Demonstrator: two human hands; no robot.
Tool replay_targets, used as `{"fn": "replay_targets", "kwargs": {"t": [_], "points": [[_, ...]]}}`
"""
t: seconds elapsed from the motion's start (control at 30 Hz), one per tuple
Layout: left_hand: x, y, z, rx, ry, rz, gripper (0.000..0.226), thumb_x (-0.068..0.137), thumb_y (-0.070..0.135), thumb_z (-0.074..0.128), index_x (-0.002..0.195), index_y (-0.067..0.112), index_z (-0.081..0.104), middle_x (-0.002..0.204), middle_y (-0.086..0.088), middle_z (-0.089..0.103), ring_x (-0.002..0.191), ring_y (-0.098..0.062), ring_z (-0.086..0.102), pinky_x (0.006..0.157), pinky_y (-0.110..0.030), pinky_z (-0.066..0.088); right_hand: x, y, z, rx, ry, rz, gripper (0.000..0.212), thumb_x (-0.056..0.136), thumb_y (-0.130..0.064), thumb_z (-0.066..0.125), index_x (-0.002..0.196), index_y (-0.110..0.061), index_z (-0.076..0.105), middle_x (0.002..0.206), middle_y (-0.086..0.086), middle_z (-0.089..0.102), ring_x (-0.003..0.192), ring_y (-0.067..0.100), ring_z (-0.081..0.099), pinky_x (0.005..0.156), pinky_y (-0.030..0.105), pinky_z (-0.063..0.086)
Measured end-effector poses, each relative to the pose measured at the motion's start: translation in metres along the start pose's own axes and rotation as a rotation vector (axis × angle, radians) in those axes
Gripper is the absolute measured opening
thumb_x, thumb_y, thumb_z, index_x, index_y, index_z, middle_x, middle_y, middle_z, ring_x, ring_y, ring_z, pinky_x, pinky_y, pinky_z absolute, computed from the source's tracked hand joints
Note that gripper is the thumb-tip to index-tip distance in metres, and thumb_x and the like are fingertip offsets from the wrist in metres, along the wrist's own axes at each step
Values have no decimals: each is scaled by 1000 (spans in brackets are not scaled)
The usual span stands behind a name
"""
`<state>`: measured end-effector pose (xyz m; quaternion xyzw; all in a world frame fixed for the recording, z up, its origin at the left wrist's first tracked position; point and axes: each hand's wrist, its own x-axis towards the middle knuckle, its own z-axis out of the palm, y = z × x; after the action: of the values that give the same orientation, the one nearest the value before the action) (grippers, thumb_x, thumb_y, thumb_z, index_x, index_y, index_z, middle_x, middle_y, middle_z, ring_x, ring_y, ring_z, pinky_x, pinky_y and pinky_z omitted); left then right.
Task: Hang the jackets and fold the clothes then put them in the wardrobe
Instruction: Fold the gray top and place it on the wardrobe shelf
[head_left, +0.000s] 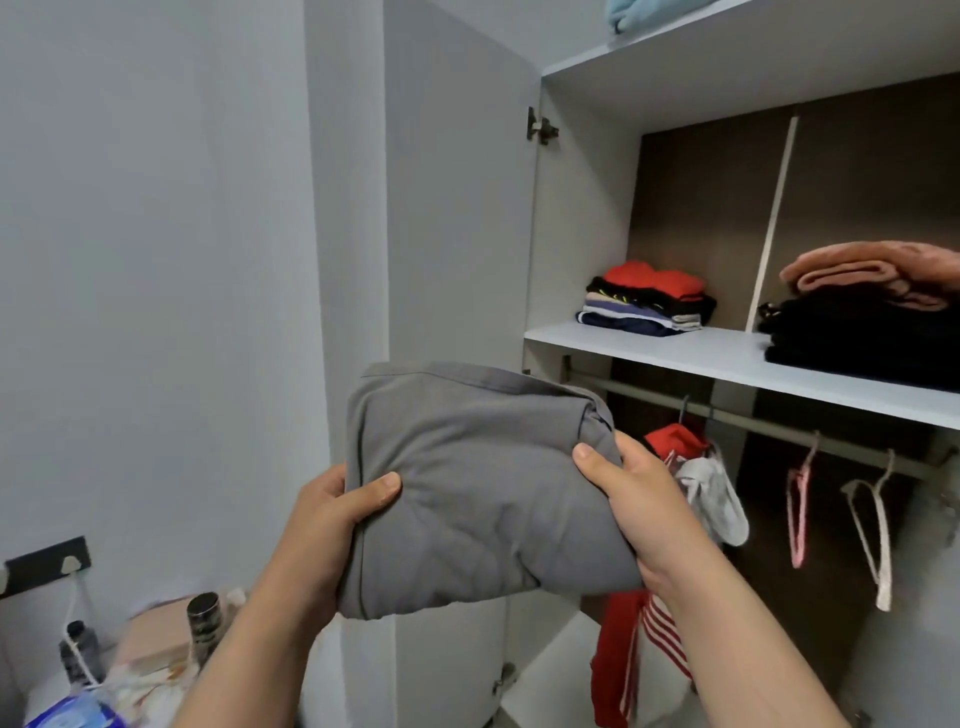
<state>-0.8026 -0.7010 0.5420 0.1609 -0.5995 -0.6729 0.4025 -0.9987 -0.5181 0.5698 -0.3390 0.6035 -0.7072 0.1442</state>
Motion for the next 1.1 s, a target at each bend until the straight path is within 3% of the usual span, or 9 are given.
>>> {"fn": "replay_targets", "kwargs": {"t": [0.1,0.23,0.37,0.47,0.57,0.67,0.8,0.97,1.1], "points": [[43,-13,14,-32,-62,-14,44,56,33,82,93,11,74,100,-15,75,89,-31,74,62,-34,58,25,2,-11,-42,56,-21,17,98,-21,60,109,-28,72,106,-4,76,98,15,72,85,37,56],[108,-26,28,-69,-150,-30,35,64,28,75,94,9,74,101,-16,75,89,-33,73,63,-36,59,64,4,-16,-88,153,-48,17,98,-23,60,107,-31,72,104,-6,76,95,13,73,79,31,57],[174,-29,38,-112,-272,-33,26,66,27,74,88,13,76,99,-16,75,88,-31,74,61,-33,59,104,6,-11,-99,264,-23,19,98,-22,58,109,-28,73,104,-3,76,97,17,73,86,40,56],[217,-35,46,-139,-329,-52,35,66,26,75,95,7,73,100,-17,75,89,-33,74,62,-36,59,131,8,-9,-93,355,9,26,95,-13,54,97,-29,75,97,-1,77,90,19,73,76,37,56],[252,-42,59,-172,-377,-58,22,66,24,74,85,13,76,96,-15,76,85,-29,74,58,-31,58,154,8,-11,-125,405,0,34,93,-11,54,88,-36,76,94,-3,77,83,15,74,70,33,54],[282,-51,78,-209,-407,-81,18,66,23,74,82,15,77,94,-14,76,82,-28,75,56,-31,57,176,9,-21,-186,445,-12,28,93,-14,55,93,-34,74,94,-4,77,86,16,73,76,38,57],[320,-64,113,-231,-457,-90,15,69,23,74,82,20,78,96,-12,76,86,-28,75,59,-32,58,211,9,-46,-294,487,-42,22,95,-20,56,97,-35,72,93,-7,76,84,15,73,73,36,56],[379,-82,175,-230,-443,-73,8,85,11,69,91,12,75,95,-11,77,84,-26,75,57,-30,57,275,9,-96,-411,485,-94,21,96,-20,55,106,-32,69,99,-9,75,93,15,72,84,38,56],[430,-96,235,-217,-421,-40,7,87,11,68,90,13,74,95,-10,77,85,-26,75,59,-32,59,339,4,-148,-492,492,-158,18,94,-21,57,105,-29,69,98,-11,75,93,12,70,83,36,54]]}}
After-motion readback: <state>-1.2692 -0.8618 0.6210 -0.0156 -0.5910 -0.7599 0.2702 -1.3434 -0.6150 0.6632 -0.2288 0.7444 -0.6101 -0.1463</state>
